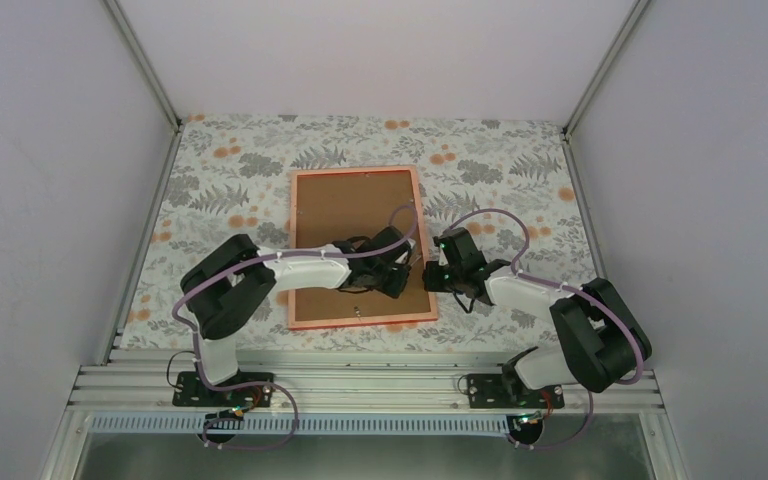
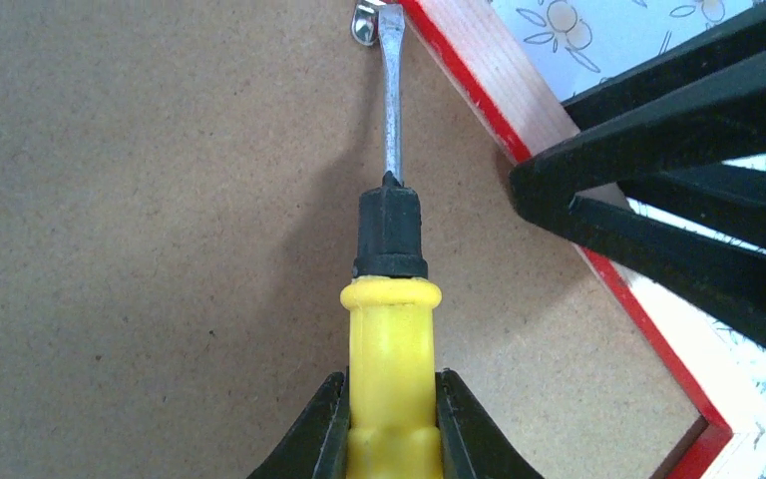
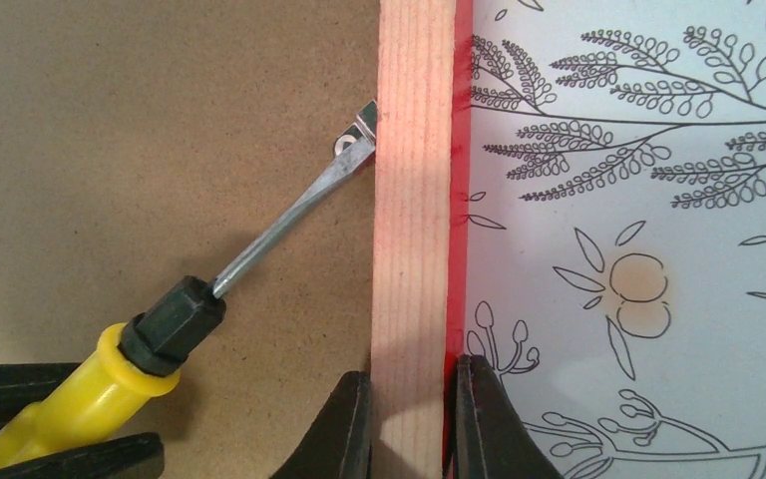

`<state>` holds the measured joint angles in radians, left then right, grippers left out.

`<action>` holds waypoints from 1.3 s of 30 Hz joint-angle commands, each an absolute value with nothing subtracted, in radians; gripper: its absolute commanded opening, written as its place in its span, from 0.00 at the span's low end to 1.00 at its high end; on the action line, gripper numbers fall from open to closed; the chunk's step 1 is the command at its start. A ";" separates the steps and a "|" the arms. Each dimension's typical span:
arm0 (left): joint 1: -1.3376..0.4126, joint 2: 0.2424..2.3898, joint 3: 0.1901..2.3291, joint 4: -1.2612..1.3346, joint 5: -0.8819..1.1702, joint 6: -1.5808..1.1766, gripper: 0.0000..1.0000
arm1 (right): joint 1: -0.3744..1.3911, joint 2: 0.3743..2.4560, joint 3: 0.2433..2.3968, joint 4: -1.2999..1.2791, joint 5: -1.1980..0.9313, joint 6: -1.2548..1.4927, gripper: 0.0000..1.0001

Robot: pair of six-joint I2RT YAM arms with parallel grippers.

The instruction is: Take the photo out of the frame

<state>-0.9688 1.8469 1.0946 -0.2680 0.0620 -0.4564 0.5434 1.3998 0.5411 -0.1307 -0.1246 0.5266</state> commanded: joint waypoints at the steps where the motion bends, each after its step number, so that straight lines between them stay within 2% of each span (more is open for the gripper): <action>1: -0.973 1.882 1.139 -0.277 0.069 -0.456 0.02 | 0.557 1.407 0.541 -0.108 -0.151 0.514 0.04; 39: -0.989 1.899 1.203 -0.405 0.001 -0.454 0.02 | 0.558 1.410 0.532 -0.088 -0.171 0.518 0.04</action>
